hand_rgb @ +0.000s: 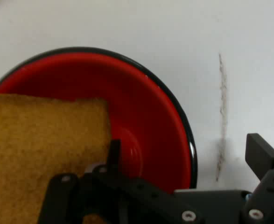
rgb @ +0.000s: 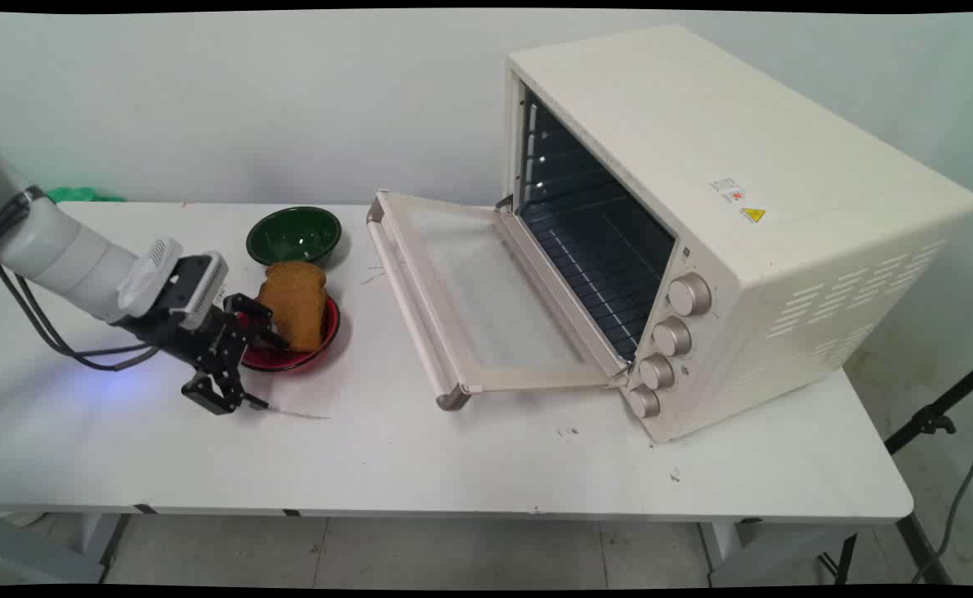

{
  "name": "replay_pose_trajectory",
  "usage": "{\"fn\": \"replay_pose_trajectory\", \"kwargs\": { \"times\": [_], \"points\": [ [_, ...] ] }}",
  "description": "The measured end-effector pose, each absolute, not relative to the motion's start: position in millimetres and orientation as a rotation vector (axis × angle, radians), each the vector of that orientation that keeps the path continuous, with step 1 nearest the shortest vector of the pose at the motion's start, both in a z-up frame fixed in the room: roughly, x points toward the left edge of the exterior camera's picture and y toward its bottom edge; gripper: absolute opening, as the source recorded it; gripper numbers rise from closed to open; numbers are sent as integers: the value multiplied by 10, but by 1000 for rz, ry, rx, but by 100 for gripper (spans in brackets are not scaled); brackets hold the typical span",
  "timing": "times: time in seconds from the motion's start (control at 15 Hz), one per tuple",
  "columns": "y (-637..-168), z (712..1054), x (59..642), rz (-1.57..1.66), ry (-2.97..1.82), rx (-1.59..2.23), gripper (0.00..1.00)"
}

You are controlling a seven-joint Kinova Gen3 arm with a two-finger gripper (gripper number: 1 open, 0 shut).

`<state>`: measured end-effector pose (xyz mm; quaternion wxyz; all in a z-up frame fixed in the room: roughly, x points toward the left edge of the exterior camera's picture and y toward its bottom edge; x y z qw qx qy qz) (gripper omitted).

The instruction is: Close the oven

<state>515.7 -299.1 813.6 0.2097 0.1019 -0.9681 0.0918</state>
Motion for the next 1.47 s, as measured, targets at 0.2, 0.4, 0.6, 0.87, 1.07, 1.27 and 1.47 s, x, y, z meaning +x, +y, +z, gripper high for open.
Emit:
{"fn": "replay_pose_trajectory", "kwargs": {
  "times": [0.2, 0.4, 0.6, 0.87, 1.07, 1.27, 1.47],
  "points": [
    [-3004, 8245, 5149, 253, -2660, 340, 100],
    [-3044, 8403, 5114, 245, -2607, 430, 100],
    [-3112, 8529, 5050, 236, -2550, 515, 100],
    [-3248, 8642, 4931, 232, -2470, 625, 100],
    [-3405, 8676, 4804, 237, -2400, 717, 100],
    [-3526, 8644, 4701, 239, -2357, 777, 100],
    [-3673, 8559, 4568, 236, -2309, 845, 0]
  ]
}}
